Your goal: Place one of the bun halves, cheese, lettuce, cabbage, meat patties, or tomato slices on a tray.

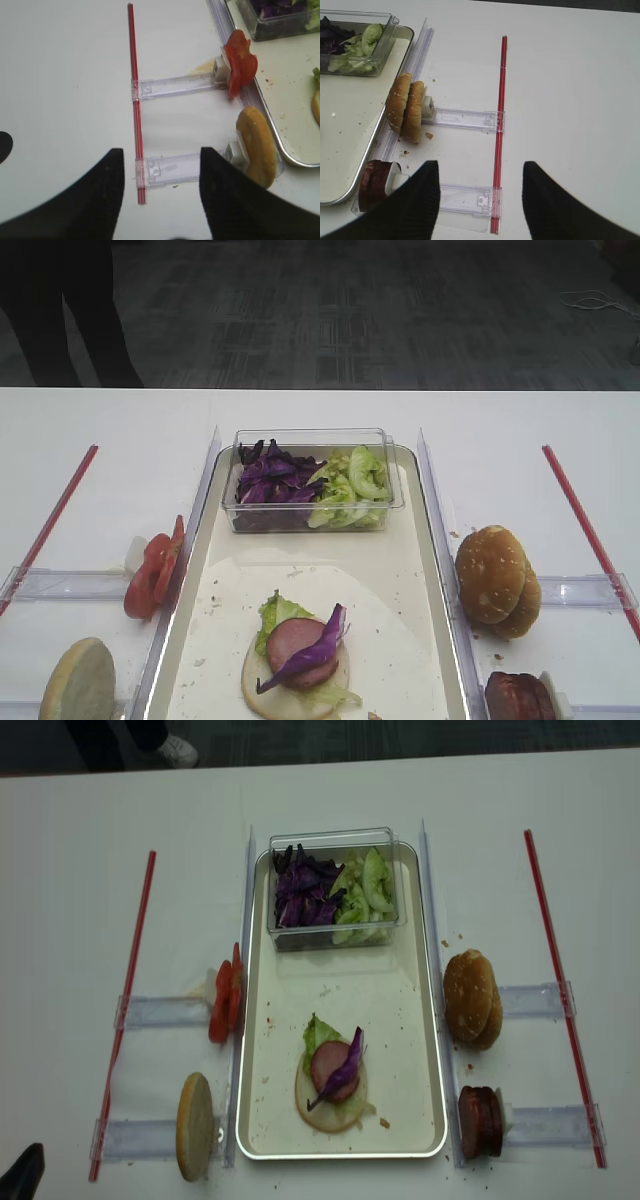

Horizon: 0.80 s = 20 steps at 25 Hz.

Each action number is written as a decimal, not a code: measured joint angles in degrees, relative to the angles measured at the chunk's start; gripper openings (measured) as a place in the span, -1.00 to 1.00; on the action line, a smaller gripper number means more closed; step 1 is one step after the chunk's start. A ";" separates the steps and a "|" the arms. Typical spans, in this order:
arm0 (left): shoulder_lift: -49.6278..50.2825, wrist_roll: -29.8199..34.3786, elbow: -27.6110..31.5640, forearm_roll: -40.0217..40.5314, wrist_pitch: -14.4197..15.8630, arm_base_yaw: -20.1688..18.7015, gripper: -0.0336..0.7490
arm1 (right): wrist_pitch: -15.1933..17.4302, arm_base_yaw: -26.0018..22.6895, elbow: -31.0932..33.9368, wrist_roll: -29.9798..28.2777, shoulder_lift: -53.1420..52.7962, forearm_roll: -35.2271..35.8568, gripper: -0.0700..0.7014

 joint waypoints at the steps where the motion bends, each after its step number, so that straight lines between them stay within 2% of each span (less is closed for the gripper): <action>1: -1.01 0.00 0.00 0.00 0.00 0.00 -0.01 | 0.00 0.00 0.00 0.00 0.00 0.00 0.19; 20: -2.44 -0.34 0.00 -0.10 0.11 0.00 -0.01 | 0.00 0.00 0.00 0.00 0.00 0.00 0.19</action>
